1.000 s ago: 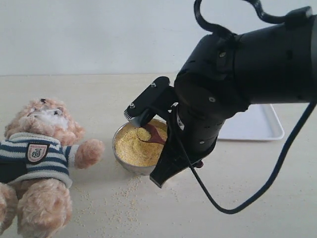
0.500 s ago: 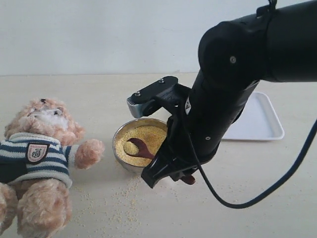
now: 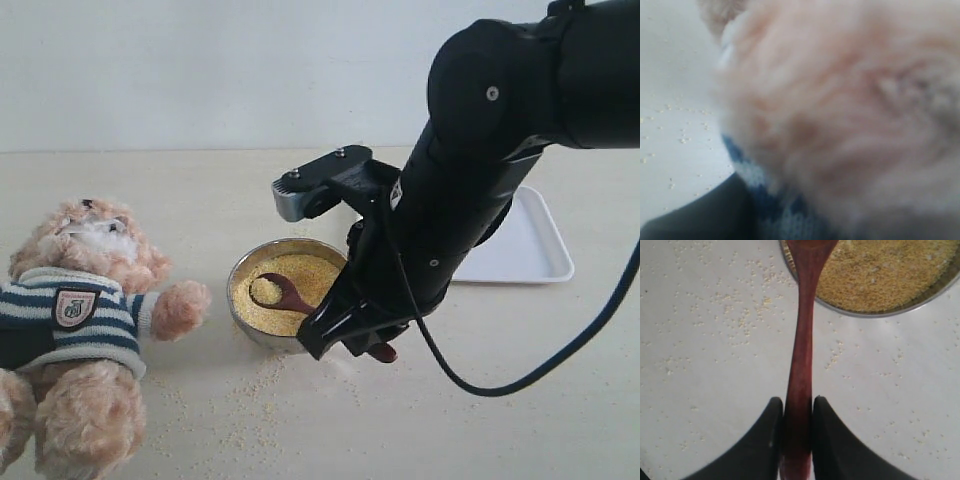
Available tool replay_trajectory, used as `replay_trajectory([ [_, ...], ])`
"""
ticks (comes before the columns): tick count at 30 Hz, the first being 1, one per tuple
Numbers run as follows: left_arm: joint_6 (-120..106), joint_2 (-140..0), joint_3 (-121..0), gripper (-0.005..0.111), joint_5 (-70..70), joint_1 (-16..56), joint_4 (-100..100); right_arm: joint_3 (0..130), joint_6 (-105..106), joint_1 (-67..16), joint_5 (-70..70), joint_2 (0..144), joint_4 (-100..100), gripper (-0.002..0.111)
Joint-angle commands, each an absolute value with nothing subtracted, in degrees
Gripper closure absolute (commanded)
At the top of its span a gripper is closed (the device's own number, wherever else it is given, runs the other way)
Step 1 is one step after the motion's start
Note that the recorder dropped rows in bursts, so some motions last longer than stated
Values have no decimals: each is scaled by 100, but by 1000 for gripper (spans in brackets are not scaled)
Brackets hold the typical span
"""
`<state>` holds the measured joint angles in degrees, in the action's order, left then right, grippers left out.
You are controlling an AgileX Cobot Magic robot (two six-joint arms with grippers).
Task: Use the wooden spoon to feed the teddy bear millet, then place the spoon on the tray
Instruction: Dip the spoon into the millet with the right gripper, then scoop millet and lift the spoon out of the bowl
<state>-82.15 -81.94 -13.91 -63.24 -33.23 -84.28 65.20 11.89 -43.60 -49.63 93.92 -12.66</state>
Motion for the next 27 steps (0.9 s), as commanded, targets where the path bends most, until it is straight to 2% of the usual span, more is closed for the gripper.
replay_trajectory([
  [1,-8271,-8197,-1390,102,-6495,-3344,-8512,6540,1457,-4216,-5014,9268,-1375,108],
  [27,-8271,-8197,-1390,102,-6495,-3344,-8512,6529,1828,-4002,-4948,9162,-1611,108],
])
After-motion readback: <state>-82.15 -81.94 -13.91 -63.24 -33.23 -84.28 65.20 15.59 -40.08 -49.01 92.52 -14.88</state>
